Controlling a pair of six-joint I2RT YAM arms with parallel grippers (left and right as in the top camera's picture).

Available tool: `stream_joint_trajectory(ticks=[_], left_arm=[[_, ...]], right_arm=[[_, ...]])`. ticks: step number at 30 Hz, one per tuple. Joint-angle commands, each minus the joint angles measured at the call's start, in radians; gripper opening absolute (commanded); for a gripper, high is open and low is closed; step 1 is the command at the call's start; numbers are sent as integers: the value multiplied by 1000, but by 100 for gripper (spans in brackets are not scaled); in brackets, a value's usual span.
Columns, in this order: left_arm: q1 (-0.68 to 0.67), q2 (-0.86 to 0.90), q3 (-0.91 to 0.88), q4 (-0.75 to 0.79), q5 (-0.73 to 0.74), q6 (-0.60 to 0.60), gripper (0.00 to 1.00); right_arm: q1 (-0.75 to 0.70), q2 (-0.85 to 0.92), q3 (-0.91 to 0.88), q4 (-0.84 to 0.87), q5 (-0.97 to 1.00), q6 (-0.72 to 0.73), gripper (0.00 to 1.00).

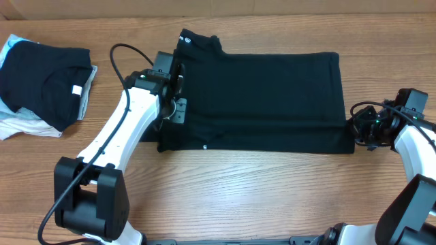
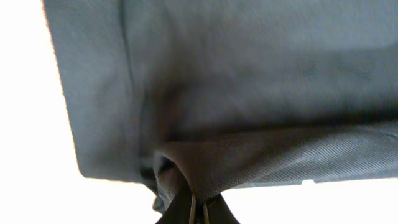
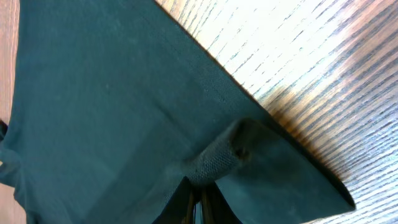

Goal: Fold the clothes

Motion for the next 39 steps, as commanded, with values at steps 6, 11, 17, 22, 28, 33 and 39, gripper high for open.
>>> stream_joint_trajectory(ticks=[6,11,17,22,28,33,39], left_arm=[[24,9,7,89,-4,-10,73],[23,9,7,39,-3,-6,75],[23,9,-2,-93,35,1,72],[25,9,-80,-87,-6,-9,75],[63,9,-196,-1,-77,-60,74],[108,9,-262,86,-34,-51,55],[111,9,-318,223,28,-52,39]], right_arm=[[3,-9,25,-3,23,19,51],[3,-9,25,-81,24,14,63],[3,-9,25,-232,51,-29,68],[3,-9,6,-303,134,-46,79],[3,-9,-36,-261,143,-46,80],[3,-9,-48,-230,118,-72,72],[3,-9,-48,-201,118,-71,75]])
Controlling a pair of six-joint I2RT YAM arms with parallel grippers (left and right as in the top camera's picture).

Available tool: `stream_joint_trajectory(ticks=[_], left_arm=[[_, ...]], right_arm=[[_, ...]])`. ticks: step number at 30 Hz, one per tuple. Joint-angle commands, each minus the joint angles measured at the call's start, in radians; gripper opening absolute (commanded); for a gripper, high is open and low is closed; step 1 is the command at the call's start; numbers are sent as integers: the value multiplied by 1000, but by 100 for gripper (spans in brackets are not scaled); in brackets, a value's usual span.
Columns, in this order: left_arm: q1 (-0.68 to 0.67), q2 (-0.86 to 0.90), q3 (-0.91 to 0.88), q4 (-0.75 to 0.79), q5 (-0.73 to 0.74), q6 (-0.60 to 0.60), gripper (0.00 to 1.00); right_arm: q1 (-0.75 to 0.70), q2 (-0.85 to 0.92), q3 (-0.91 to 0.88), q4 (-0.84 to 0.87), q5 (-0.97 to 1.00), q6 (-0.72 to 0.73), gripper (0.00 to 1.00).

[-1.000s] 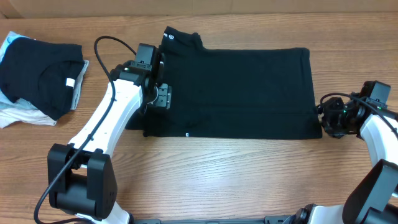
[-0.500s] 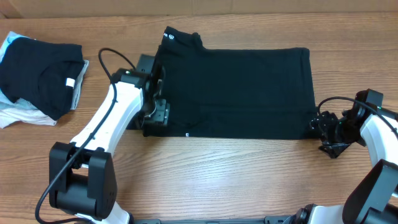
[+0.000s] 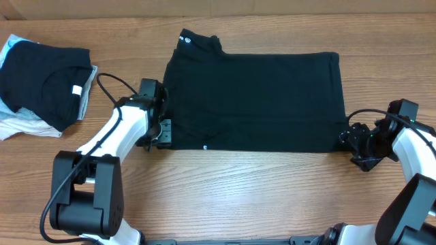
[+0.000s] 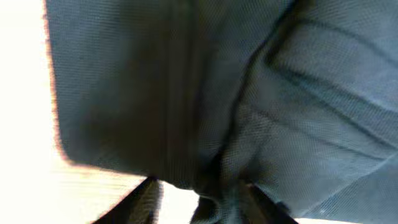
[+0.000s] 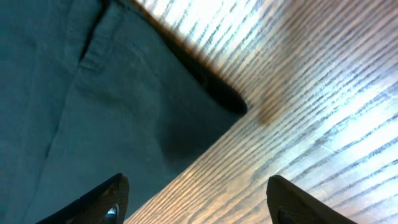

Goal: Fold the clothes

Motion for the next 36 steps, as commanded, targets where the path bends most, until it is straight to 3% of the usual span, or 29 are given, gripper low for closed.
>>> stream_joint_trajectory(ticks=[1,3,4,11,14,16,20,23,28,29,30,32,33,36], left_arm=[[3,9,-19,41,46,-2,26],[6,9,-19,42,27,-2,8],[6,9,-19,39,13,-2,4],[48,9,-19,-13,-24,-2,4],[74,9,-19,-44,-25,-2,4],[89,9,-19,-63,-26,-2,4],[117,9,-17,-106,-25,-4,4],[147,9,-4,-186,-24,-39,4],[169,9,28,-322,-28,-51,4],[172,9,39,-351,-28,-51,4],[172,9,48,-369,-28,-52,8],[175,9,85,-410,-28,-54,31],[176,9,106,-423,-28,-53,41],[177,9,220,-486,-27,-52,56]], right_arm=[[3,-9,-12,28,0,-3,78],[3,-9,-27,71,0,5,80],[3,-8,-36,87,0,16,80],[3,-8,-140,190,-20,45,64],[3,-8,-180,249,-95,43,46],[3,-8,-188,254,-83,40,22],[2,-10,-170,207,-71,11,10],[5,-17,-121,58,-72,-43,4],[15,-48,-76,-147,-72,-78,6],[15,-56,-68,-180,-72,-80,11],[15,-66,-58,-211,-71,-81,24],[15,-90,-32,-244,-69,-80,44],[15,-100,-14,-247,-68,-81,48],[15,-124,76,-248,-66,-80,51]])
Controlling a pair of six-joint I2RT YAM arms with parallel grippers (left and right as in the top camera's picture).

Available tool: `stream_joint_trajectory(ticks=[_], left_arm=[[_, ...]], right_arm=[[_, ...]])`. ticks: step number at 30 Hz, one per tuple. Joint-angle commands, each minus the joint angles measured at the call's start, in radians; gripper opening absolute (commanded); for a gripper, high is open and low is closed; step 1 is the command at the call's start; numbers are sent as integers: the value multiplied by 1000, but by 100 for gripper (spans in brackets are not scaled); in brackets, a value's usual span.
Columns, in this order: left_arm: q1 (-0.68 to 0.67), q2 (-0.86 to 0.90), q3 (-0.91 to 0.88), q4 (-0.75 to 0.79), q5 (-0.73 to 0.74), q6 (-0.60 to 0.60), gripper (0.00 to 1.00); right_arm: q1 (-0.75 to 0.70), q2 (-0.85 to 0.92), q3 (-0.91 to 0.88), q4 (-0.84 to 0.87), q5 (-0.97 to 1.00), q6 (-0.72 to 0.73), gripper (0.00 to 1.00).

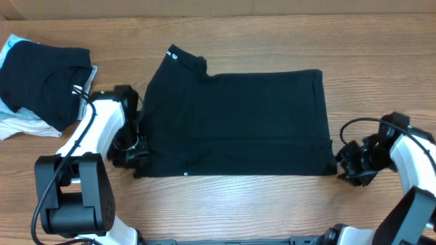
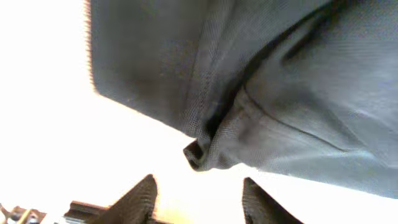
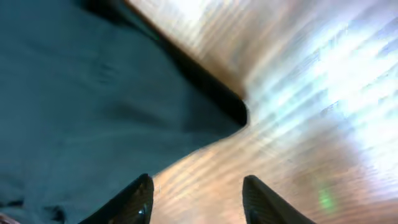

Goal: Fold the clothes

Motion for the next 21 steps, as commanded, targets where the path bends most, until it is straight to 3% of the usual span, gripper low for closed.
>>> stream_joint_trajectory(ticks=[1,5,8,11,21], left_arm=[[9,8,180,-57,-11,-8,62],[8,8,431,-88,31,24,75],[-3,8,537,55,180,136,68],[-24,11,546,256,275,211,61],[-54,309,546,637,287,318,78]], right_arm=[[3,-50,150,10,-3,-17,52],[10,-50,315,48,-99,-92,51],[27,-50,356,135,-217,-95,51],[56,-45,356,228,-271,-83,45],[158,-25,355,246,-200,-95,51]])
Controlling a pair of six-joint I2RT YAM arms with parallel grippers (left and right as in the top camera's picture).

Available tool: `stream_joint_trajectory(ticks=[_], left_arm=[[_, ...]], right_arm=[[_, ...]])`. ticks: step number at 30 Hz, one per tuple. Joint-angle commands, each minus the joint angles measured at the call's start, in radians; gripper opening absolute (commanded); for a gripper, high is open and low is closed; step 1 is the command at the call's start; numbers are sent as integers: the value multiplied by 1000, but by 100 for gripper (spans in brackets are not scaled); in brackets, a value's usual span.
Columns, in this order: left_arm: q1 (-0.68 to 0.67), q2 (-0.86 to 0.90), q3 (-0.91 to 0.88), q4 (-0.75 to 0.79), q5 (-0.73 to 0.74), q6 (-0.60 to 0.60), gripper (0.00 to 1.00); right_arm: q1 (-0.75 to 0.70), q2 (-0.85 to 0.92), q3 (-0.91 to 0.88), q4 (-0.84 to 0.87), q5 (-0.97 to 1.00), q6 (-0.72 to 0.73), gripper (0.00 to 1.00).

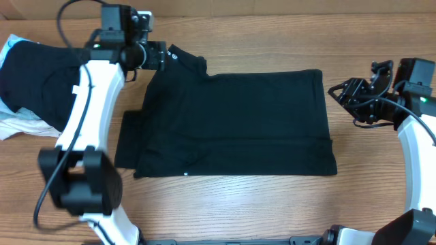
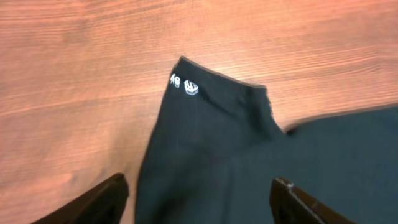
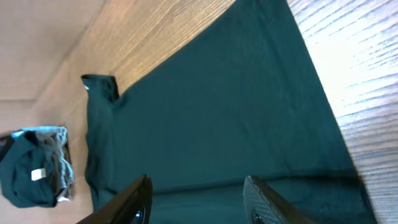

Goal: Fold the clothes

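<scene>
A black shirt (image 1: 235,122) lies flat mid-table, folded lengthwise, with a narrow corner bearing a white logo (image 1: 172,56) at its far left. My left gripper (image 1: 155,54) hovers open just left of that corner; in the left wrist view, the left gripper (image 2: 199,182) has the logo corner (image 2: 186,86) ahead of its spread fingers. My right gripper (image 1: 342,92) is open in the air, right of the shirt's far right corner. In the right wrist view, the right gripper (image 3: 198,184) looks down the whole shirt (image 3: 205,112).
A pile of folded clothes (image 1: 41,75), black on top of white and grey, sits at the far left; the same pile (image 3: 31,168) shows in the right wrist view. A flap of the shirt (image 1: 126,139) sticks out at its near left.
Both open grippers were low beside the shirt's near corners. Now the left one is up at the far left logo corner and the right one beside the far right corner. The shirt has not moved.
Both grippers were shut on the shirt's near edge, one at each end. Then they stood open at those near corners. Later the shirt lay a little further left, grippers still open beside it. Now both are raised at the far corners.
</scene>
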Motion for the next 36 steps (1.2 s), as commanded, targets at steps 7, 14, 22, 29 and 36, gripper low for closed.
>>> stream_joint_trajectory(ticks=[7,14,22,29,36], left_arm=[[4,303,10,284,16,71,85],[-4,423,10,443,21,68,89],[-25,476,10,570,36,58,86],[-54,493,10,565,62,58,63],[-55,489,19,565,62,53,23]], right_arm=[[14,5,16,-29,36,-7,52],[15,5,16,-54,59,-6,52],[15,5,16,-73,78,-7,55],[15,5,16,-101,84,-4,55],[15,5,16,-108,94,-4,54]])
